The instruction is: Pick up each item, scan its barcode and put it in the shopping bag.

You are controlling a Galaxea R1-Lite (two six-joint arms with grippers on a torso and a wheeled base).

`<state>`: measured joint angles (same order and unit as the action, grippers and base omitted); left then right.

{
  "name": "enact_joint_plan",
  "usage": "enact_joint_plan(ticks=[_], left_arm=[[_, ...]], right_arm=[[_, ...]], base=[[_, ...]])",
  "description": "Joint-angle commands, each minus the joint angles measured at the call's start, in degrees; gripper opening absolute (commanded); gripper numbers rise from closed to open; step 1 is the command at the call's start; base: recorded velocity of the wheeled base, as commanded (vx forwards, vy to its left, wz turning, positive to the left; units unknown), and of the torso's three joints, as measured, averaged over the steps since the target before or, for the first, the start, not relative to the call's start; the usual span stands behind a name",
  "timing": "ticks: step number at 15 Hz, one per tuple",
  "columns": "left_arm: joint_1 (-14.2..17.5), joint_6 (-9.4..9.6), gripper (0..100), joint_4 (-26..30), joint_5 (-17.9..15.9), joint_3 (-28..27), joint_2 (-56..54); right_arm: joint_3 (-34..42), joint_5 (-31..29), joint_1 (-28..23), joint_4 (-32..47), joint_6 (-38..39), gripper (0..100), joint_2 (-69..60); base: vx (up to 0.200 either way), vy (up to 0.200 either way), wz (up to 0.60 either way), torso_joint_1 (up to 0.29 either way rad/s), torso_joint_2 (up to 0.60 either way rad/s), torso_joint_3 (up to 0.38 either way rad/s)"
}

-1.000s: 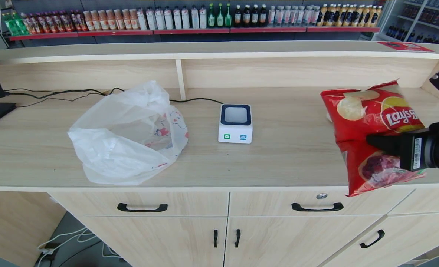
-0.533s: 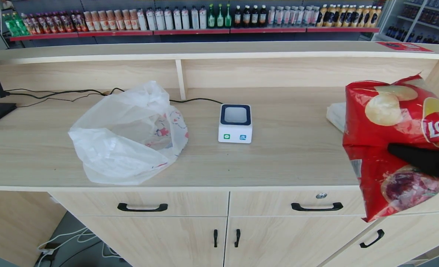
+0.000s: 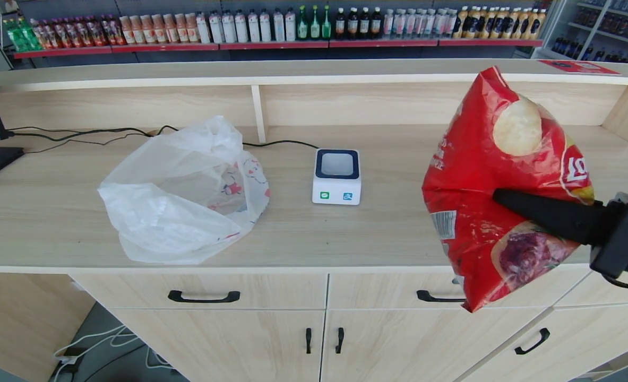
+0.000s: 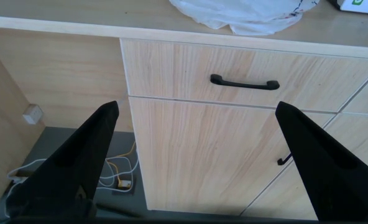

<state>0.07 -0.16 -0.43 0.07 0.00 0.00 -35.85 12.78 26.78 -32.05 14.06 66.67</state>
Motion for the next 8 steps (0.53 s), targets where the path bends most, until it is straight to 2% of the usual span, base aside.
enact_joint_plan(ticks=[1, 2, 4, 5, 8], left_arm=[[0.01, -0.02, 100, -0.01, 0.01, 0.00, 0.00], [-0.07, -0.02, 100, -0.01, 0.01, 0.00, 0.00], [0.01, -0.02, 100, -0.01, 0.01, 0.00, 0.00], [0.01, -0.02, 100, -0.01, 0.01, 0.00, 0.00], [0.01, -0.02, 100, -0.01, 0.01, 0.00, 0.00]], right_arm=[[5.79, 2.96, 0.02, -8.47, 3.08, 0, 4.96], [6.94, 3.66, 0.02, -11.28, 4.66, 0, 5.75], [12.30, 4.71, 0.20, -23.59, 13.63, 0, 9.71], [15.99, 4.89, 0.38, -34.48, 18.11, 0, 13.66], [20.65, 6.38, 0.81, -52.77, 26.11, 0, 21.04]], base=[[0.000, 0.000, 0.00, 0.000, 0.00, 0.000], [0.000, 0.000, 0.00, 0.000, 0.00, 0.000], [0.000, 0.000, 0.00, 0.000, 0.00, 0.000], [0.000, 0.000, 0.00, 0.000, 0.00, 0.000], [0.000, 0.000, 0.00, 0.000, 0.00, 0.000]])
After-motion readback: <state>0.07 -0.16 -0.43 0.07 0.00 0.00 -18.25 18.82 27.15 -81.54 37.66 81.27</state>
